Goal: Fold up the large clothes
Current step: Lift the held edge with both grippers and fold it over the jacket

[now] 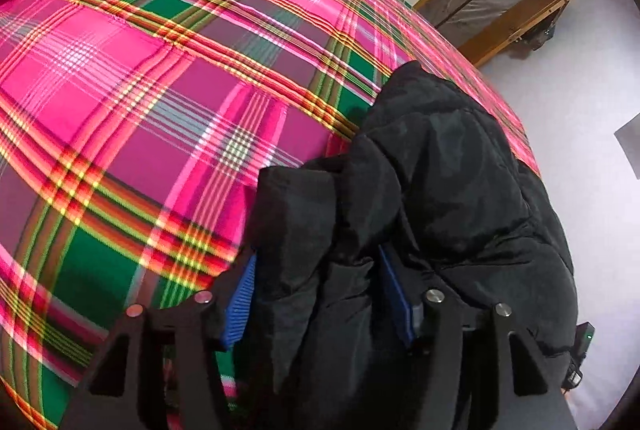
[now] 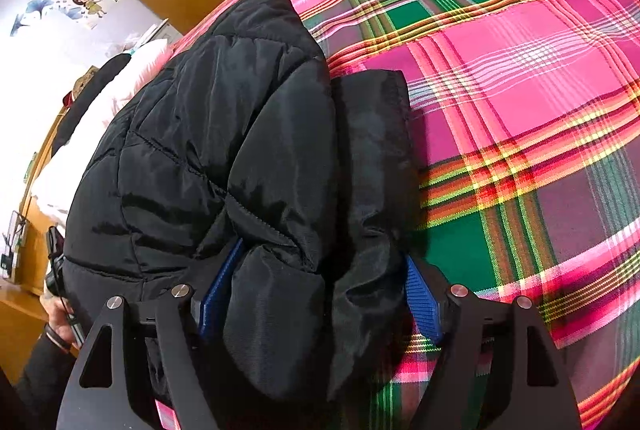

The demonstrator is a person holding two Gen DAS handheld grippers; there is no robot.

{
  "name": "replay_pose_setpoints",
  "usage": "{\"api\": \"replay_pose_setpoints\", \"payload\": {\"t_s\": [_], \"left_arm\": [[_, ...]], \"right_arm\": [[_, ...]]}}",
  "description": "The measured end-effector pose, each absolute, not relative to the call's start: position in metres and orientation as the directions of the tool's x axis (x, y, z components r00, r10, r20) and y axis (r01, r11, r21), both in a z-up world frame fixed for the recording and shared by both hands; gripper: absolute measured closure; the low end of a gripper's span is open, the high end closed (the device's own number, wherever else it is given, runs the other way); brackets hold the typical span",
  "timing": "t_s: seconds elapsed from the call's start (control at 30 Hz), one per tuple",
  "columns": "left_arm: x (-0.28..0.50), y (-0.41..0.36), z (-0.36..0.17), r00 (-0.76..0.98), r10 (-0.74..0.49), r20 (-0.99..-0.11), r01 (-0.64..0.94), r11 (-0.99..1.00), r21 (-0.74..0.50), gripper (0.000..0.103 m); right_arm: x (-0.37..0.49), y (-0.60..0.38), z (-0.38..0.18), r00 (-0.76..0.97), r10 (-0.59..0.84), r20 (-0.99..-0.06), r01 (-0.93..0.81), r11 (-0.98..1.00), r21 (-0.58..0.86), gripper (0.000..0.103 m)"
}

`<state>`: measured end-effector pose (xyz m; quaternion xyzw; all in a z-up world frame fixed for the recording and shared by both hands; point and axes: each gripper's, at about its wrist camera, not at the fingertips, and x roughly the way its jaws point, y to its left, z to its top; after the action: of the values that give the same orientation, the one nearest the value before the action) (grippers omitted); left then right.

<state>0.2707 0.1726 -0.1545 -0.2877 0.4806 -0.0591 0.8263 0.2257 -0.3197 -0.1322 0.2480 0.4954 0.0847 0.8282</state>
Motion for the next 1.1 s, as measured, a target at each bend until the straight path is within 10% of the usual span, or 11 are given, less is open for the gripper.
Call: {"api": "replay_pose_setpoints", "payload": {"t_s": [0.13,1.1], "left_arm": [[0.253,0.172,-0.152,0.519,-0.414,-0.748,-0.196,0.794,-0.575,0.052],[0.295,0.159,-0.17,0.522,-0.531,-0.668,-0.108,0.735,-0.669,0.043]], "right_arm": [[0.218,-0.322,-0.13,0.475,0.423,-0.772,0.136,0.831,0.539,0.043],[0.231,-0.339,-0.148,0.486,0.517,-0.704,0.12,0.759,0.64,0.044]]}}
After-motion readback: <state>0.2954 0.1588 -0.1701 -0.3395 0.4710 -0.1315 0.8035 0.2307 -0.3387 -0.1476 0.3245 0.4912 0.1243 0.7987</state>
